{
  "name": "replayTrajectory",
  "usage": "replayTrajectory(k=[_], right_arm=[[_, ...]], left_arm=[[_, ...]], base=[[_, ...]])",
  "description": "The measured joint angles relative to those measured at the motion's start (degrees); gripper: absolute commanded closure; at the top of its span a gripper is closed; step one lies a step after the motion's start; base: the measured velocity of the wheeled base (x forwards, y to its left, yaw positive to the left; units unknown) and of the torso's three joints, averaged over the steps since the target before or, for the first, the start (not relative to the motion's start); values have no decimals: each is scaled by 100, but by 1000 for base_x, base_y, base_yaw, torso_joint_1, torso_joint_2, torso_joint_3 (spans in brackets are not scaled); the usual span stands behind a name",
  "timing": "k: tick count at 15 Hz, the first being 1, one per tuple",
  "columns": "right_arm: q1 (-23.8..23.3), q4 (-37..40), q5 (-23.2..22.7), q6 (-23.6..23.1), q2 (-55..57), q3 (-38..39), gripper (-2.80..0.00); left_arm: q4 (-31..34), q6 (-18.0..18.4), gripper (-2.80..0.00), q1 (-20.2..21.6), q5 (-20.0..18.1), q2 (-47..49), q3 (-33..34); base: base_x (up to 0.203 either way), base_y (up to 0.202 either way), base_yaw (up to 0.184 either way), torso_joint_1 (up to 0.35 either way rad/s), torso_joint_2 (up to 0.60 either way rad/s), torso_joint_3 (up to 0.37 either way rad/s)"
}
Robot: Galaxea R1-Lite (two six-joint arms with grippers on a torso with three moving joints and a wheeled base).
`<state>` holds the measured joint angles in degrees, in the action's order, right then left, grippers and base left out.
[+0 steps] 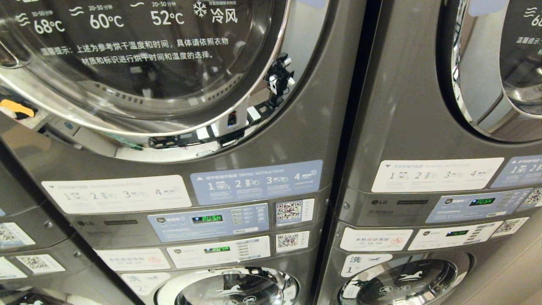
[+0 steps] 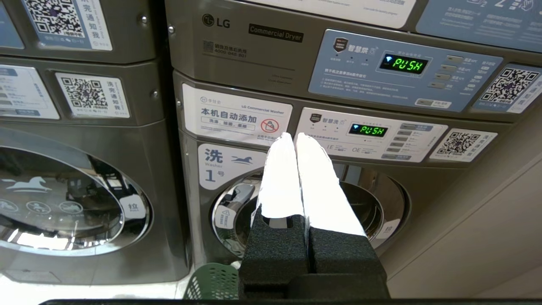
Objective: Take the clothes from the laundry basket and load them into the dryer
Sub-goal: Open the dryer
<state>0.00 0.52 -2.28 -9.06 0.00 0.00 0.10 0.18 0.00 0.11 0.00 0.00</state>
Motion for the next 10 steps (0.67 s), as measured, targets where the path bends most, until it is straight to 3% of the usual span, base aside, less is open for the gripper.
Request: replayTrajectory(k=[5,10], right_arm=[[2,2,-13,7,0,0,0],[-2,-9,-39,-17,0,0,0]], left_arm=[[-2,-2,0,2,-1,0,0],[0,-1,0,-2,5,0,0]], base=[[3,31,-4,2,1,1],[0,183,-2,3,2,3]])
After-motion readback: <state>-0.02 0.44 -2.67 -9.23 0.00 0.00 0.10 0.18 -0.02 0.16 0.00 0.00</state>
